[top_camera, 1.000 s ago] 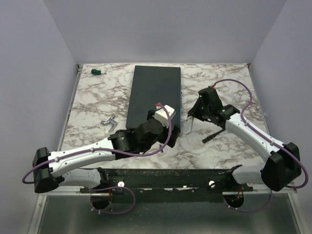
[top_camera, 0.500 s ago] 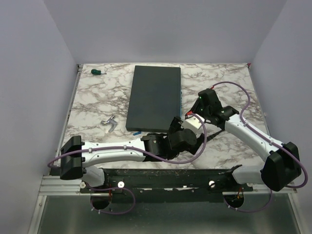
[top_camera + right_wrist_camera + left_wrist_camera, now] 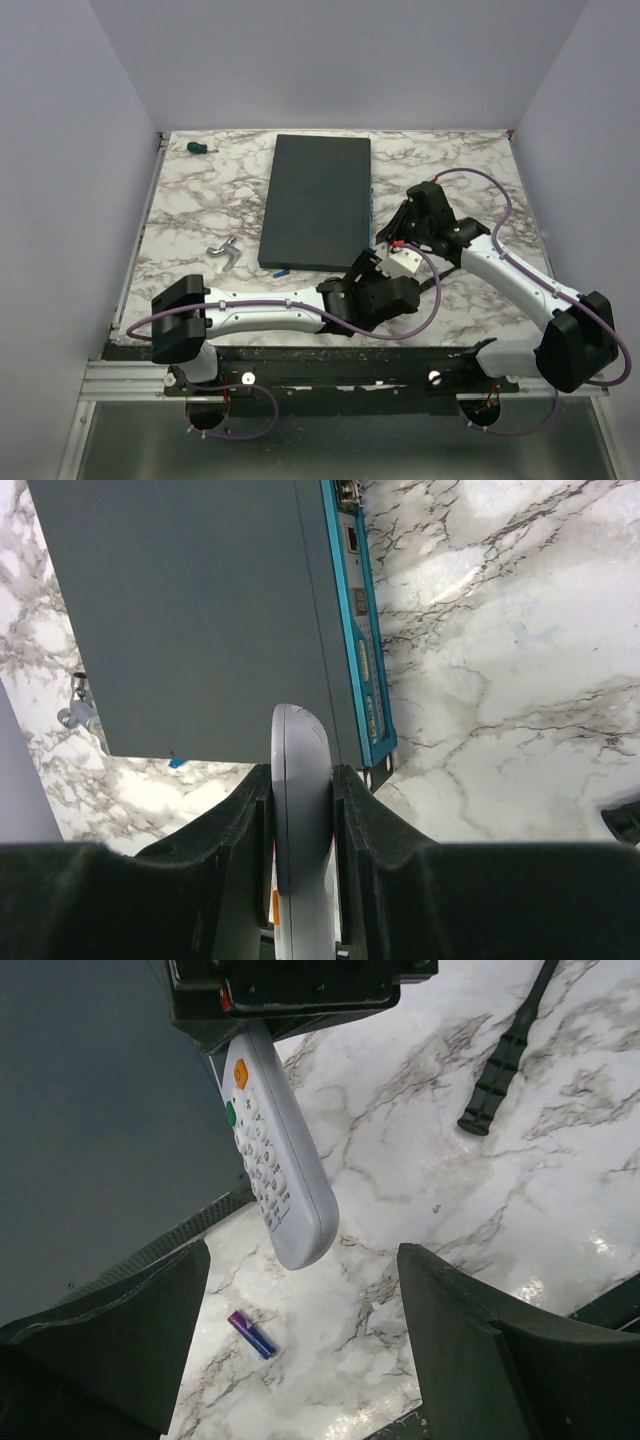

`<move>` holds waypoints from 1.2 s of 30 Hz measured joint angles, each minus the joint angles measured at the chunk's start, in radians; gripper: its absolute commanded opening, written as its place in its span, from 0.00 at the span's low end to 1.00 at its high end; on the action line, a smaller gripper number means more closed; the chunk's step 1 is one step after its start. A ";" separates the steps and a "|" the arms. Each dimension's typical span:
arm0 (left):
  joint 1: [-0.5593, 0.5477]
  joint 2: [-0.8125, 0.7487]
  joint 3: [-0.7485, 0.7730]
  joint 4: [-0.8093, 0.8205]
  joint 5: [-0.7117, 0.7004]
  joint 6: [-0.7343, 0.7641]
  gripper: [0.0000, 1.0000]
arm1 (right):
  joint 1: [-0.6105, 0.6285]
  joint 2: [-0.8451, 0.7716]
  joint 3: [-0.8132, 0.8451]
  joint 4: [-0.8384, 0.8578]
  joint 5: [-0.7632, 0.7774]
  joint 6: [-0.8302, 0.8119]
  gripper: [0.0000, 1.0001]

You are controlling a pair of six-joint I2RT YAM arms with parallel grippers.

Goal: Load the batteries into the remote control

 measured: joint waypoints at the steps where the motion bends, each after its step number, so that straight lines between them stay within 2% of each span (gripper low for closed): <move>1: 0.000 0.009 0.000 -0.005 -0.010 0.000 0.74 | 0.000 0.000 -0.001 0.001 -0.003 0.001 0.01; 8: 0.000 0.035 0.000 -0.005 -0.061 0.003 0.62 | 0.000 -0.001 -0.002 0.005 -0.014 0.003 0.01; 14: 0.000 0.057 0.004 0.002 -0.098 0.016 0.46 | 0.000 -0.004 -0.014 0.021 -0.030 0.005 0.01; 21: 0.000 0.097 0.006 0.001 -0.116 0.020 0.36 | 0.000 -0.020 -0.027 0.031 -0.059 0.014 0.01; 23: 0.000 0.098 0.006 0.001 -0.120 0.019 0.28 | 0.000 -0.029 -0.029 0.038 -0.067 0.017 0.01; 27: 0.000 0.098 0.006 -0.007 -0.140 0.021 0.05 | 0.000 -0.034 -0.029 0.047 -0.071 0.019 0.01; 28: 0.000 0.098 0.006 -0.010 -0.142 0.023 0.00 | 0.000 -0.035 -0.031 0.048 -0.074 0.020 0.04; 31: -0.001 0.098 0.006 -0.013 -0.146 0.023 0.00 | 0.000 -0.036 -0.033 0.055 -0.080 0.022 0.15; 34: -0.003 0.098 0.006 -0.014 -0.151 0.022 0.00 | -0.001 -0.043 -0.037 0.061 -0.084 0.022 0.43; 36: -0.005 0.093 0.002 -0.011 -0.151 0.017 0.00 | -0.001 -0.063 -0.050 0.075 -0.090 0.026 0.57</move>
